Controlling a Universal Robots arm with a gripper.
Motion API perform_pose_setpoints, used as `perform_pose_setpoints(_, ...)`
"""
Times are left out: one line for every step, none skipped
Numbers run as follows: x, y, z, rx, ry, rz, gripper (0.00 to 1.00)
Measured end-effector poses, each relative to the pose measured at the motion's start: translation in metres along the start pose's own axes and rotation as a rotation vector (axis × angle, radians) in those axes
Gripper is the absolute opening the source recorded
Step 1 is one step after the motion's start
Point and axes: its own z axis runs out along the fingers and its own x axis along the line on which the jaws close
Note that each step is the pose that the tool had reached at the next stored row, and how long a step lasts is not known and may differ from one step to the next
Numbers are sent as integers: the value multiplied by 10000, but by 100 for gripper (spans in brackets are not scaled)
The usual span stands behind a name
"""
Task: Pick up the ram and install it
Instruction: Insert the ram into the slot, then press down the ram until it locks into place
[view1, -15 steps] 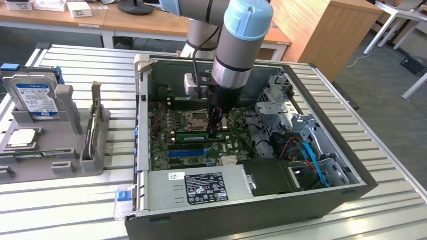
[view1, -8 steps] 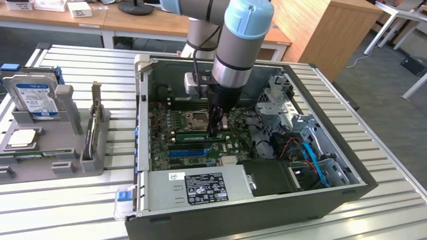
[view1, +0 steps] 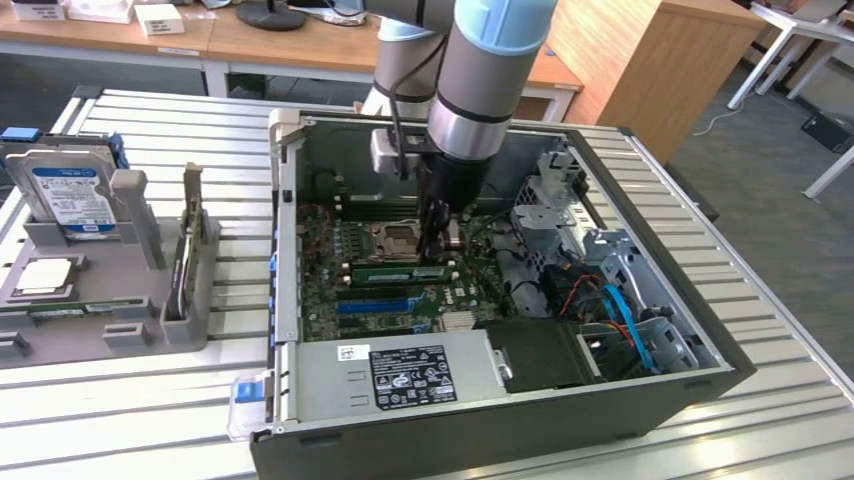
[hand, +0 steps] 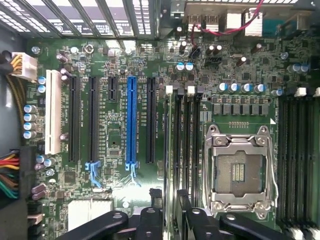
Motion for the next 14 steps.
perform_pose_setpoints(0, 0, -14, 0, 0, 0, 25)
perform_pose_setpoints(0, 0, -24, 0, 0, 0, 25)
perform_pose_setpoints(0, 0, -32, 0, 0, -1, 25)
perform_pose_setpoints(0, 0, -42, -1, 0, -1, 25)
perform_pose_setpoints(-1, 0, -54, 0, 0, 0, 25)
perform_pose_setpoints(-1, 0, -57, 0, -1, -1, 25)
perform_pose_setpoints(-1, 0, -57, 1, -2, -1, 25)
perform_pose_setpoints(-1, 0, -57, 1, -2, -1, 25)
perform_pose_setpoints(-1, 1, -58, 0, 0, 0, 25)
perform_pose_setpoints(-1, 1, -58, 0, 0, 0, 25)
perform_pose_setpoints(-1, 0, -58, 0, 0, 0, 25)
perform_pose_setpoints(-1, 1, -58, 0, 0, 0, 25)
perform_pose_setpoints(-1, 0, -58, 0, 0, 0, 25)
perform_pose_setpoints(-1, 0, -58, 0, 0, -1, 25)
